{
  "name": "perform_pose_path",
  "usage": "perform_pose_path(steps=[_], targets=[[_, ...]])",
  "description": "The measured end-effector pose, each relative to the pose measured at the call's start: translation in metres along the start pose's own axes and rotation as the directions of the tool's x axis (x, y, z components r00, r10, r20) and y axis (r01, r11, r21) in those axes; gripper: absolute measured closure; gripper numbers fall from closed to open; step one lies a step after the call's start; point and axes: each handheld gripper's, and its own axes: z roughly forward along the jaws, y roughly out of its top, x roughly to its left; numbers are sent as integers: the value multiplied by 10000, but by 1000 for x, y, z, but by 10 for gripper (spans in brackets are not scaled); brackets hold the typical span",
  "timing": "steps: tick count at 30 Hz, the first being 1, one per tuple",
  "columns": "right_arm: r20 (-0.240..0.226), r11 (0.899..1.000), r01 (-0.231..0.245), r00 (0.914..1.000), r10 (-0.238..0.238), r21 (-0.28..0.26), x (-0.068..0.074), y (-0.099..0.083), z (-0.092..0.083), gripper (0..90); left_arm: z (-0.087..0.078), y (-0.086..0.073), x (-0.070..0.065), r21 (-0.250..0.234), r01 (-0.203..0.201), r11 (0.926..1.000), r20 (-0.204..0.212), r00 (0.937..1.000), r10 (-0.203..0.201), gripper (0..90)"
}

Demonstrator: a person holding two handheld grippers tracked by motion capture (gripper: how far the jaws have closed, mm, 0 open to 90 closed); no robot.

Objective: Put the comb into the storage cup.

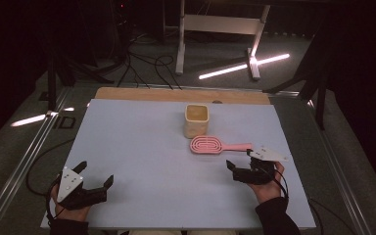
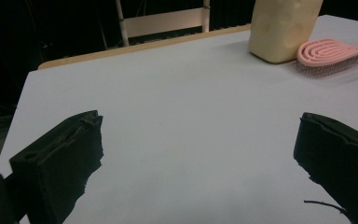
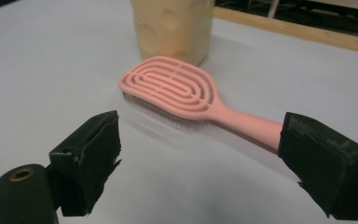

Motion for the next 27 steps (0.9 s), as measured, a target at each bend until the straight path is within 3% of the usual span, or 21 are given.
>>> perform_pose_path(steps=[5, 15, 23, 27], targets=[[196, 9981, -15, 9998, 27, -613, -4, -11, -16, 122, 1, 0, 0, 3, 12, 10000, 5, 10000, -12, 16], [258, 9931, -438, 9986, 468, -1089, -9, -34, -40, 102, 1, 0, -1, -53, 23, 10000, 17, 10000, -23, 15], [347, 9892, -705, 9965, 755, -1281, -15, -46, -44, 100, 2, 1, -2, -137, -68, 9999, 89, 9999, 69, 14], [404, 9898, -470, 9978, 528, -1343, -12, -46, -44, 100, 5, 1, -4, -130, -178, 9998, 157, 9997, 180, 14]])
